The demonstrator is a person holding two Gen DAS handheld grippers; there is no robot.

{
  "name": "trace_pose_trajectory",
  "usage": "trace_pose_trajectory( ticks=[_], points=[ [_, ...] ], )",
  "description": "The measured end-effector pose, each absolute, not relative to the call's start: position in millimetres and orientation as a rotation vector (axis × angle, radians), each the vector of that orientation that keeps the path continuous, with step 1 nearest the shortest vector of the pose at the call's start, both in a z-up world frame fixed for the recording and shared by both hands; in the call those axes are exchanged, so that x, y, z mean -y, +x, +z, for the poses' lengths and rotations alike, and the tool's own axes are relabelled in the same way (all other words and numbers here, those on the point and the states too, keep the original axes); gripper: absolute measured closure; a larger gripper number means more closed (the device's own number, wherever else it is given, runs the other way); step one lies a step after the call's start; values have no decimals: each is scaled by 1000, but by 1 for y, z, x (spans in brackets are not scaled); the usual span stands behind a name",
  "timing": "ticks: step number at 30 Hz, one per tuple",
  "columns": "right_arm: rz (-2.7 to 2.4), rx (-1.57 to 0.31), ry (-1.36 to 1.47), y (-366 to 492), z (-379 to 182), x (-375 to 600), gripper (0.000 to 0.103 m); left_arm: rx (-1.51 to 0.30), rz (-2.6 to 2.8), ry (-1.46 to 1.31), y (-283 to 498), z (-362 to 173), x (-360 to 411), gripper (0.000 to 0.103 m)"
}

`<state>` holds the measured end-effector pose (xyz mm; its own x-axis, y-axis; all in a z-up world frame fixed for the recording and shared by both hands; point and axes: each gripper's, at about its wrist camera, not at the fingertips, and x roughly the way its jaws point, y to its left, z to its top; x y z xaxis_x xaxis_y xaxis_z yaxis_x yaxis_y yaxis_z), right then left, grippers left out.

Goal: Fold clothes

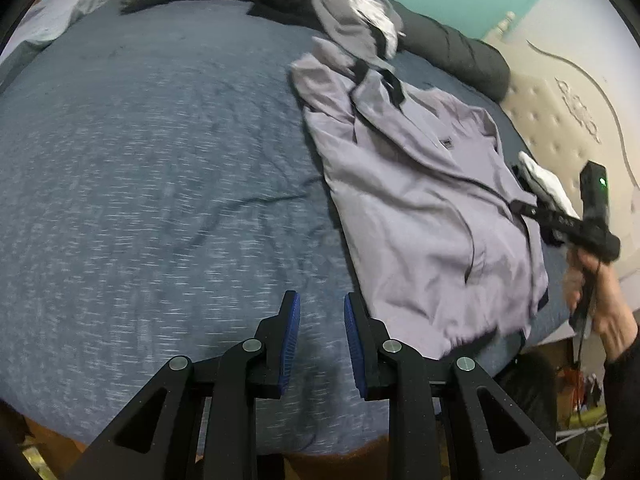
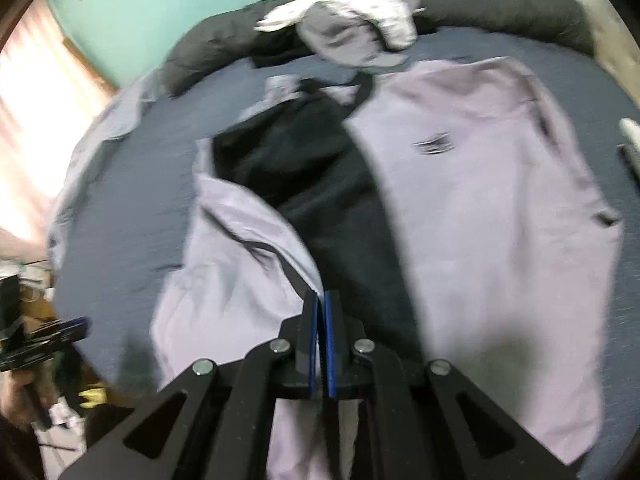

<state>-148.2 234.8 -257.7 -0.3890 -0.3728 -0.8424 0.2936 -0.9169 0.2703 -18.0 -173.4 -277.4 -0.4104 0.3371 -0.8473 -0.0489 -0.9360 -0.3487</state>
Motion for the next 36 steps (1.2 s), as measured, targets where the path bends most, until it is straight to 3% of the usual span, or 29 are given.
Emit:
trace_pose_trajectory(
  ticks=[10,15,20,23,30,31,33,36],
  points=[
    [-2383,57,1553,-156,-289,-268,96,383,2297,-1597,-35,-306,123,77],
    [-2417,68,1529,-150,-282,-280,91,409,2234,-1601,-39,-321,102,61],
    [-2399,143,1475,-139,-264,-297,76,439,2197,-1590,-45,-333,85,58],
    [-2390,111,1469,-131,-258,-301,76,449,2177,-1589,-47,-338,76,51],
    [-2402,125,1492,-123,-258,-321,76,436,2151,-1633,-54,-358,61,52],
    [-2406,133,1495,-122,-258,-325,76,426,2152,-1631,-54,-360,60,53],
    [-2410,144,1500,-120,-258,-331,76,396,2154,-1629,-53,-363,56,82],
    [-2415,145,1507,-118,-258,-337,76,370,2149,-1629,-51,-364,51,96]
  ],
)
